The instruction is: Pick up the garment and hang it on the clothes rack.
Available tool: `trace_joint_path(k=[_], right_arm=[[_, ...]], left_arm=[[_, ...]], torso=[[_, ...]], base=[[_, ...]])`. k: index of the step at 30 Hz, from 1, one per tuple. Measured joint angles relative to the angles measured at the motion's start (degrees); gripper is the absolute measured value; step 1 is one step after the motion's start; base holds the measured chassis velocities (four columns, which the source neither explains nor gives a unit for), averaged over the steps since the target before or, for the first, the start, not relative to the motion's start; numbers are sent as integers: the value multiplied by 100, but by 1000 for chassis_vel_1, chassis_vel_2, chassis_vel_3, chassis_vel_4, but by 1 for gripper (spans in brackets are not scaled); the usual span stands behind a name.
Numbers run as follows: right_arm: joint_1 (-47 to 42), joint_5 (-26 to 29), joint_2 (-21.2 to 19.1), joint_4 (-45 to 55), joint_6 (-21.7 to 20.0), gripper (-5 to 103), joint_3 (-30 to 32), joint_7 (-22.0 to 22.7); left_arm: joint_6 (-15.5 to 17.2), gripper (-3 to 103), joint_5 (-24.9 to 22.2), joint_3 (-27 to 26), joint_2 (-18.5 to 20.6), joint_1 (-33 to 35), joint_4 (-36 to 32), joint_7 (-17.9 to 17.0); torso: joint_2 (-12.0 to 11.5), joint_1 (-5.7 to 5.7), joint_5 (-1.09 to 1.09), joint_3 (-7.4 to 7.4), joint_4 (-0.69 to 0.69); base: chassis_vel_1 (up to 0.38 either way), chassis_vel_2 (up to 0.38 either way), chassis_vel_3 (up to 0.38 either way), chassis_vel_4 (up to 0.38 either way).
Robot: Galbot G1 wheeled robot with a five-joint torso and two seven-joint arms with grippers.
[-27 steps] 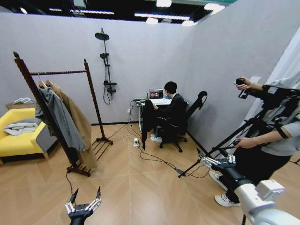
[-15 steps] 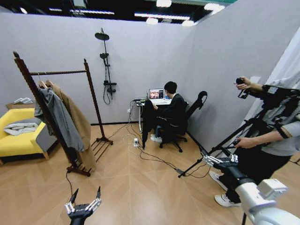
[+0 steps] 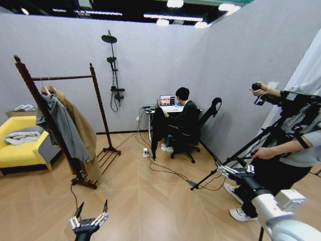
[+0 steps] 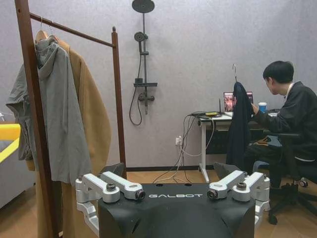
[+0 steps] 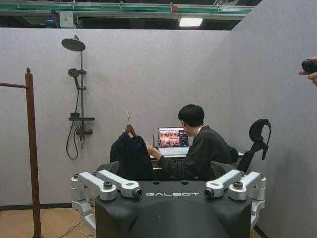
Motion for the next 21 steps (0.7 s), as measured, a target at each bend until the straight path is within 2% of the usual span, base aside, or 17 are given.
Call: trace_joint_path(k=[10,21], right_arm=[[145,184,-93,-270,-5,100,43,-71],[133,193,-77,-301,48,100,40,-145]], left_arm=[[0,100,0,0,0,1,0,0],[0,100,0,0,0,0,0,0]], torso=[[1,-1,0,0,0],[1,0,1,0,1]], base=[[-34,36,38,-32],[-197,194,212,-201]])
